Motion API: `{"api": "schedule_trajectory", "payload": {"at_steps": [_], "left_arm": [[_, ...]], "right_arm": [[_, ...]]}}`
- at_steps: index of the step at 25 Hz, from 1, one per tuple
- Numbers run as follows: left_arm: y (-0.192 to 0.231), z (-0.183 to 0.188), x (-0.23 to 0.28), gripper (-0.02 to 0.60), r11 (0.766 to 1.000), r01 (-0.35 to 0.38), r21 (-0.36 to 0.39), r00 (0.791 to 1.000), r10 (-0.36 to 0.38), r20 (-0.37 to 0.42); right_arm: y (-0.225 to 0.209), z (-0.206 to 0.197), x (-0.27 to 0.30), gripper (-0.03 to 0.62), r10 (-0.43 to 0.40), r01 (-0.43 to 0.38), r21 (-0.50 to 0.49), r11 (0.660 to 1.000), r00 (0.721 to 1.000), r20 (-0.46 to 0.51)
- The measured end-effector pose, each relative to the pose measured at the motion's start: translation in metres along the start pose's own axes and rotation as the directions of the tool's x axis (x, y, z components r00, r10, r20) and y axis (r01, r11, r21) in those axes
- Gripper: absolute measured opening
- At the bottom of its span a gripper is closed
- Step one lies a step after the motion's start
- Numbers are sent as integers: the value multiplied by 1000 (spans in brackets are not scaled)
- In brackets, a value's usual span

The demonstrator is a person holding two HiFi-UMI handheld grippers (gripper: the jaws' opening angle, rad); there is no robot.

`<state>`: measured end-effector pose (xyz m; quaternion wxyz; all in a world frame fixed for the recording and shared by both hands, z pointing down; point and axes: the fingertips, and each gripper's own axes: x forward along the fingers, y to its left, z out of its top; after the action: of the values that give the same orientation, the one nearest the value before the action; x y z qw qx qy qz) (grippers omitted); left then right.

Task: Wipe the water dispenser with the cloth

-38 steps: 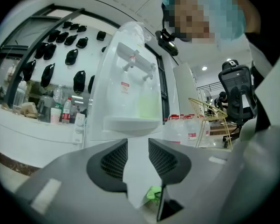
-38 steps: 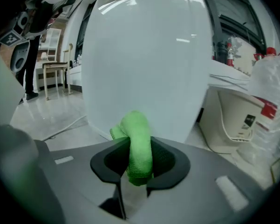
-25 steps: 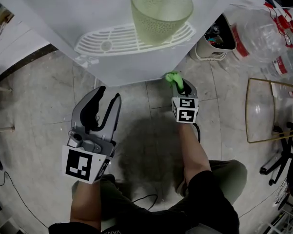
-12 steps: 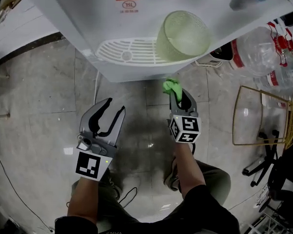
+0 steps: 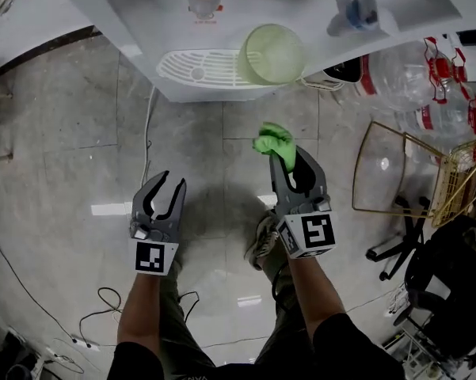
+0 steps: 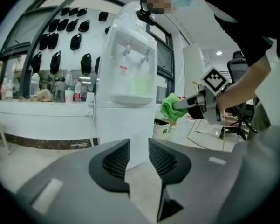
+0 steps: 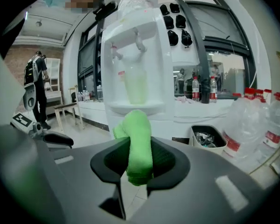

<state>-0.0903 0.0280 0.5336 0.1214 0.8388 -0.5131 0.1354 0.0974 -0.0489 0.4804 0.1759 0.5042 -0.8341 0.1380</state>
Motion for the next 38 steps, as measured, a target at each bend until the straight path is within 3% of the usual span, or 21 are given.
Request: {"api": "schedule_trajectory", "payload": {"at_steps": [3,7,13,22,28,38], "left_arm": [[-12,33,-33,112,1000,-20,9,999,20,-27],[-18,120,-59,112,996,-10,84,999,7,45],[-17,206,-83,112,997,-55,56,994,50,95],[-35,305,-111,110,998,-20,67,993,13,117],[-46,377,-147,110,1000,-11,23,994,8,110],[-89,492,-185,84,1000,4,7,987,-5,160]], "right_arm": [[12,27,-32,109,44,-44,-8,999,999,-20],[27,68,-67,109,94,-94,6,996,995,-19],[48,129,-101,109,138,-138,3,990,990,6],[55,212,-156,109,122,-123,12,992,991,47],[57,271,-204,109,119,-122,43,992,991,66],[43,370,-275,109,131,-127,-32,991,980,148]]}}
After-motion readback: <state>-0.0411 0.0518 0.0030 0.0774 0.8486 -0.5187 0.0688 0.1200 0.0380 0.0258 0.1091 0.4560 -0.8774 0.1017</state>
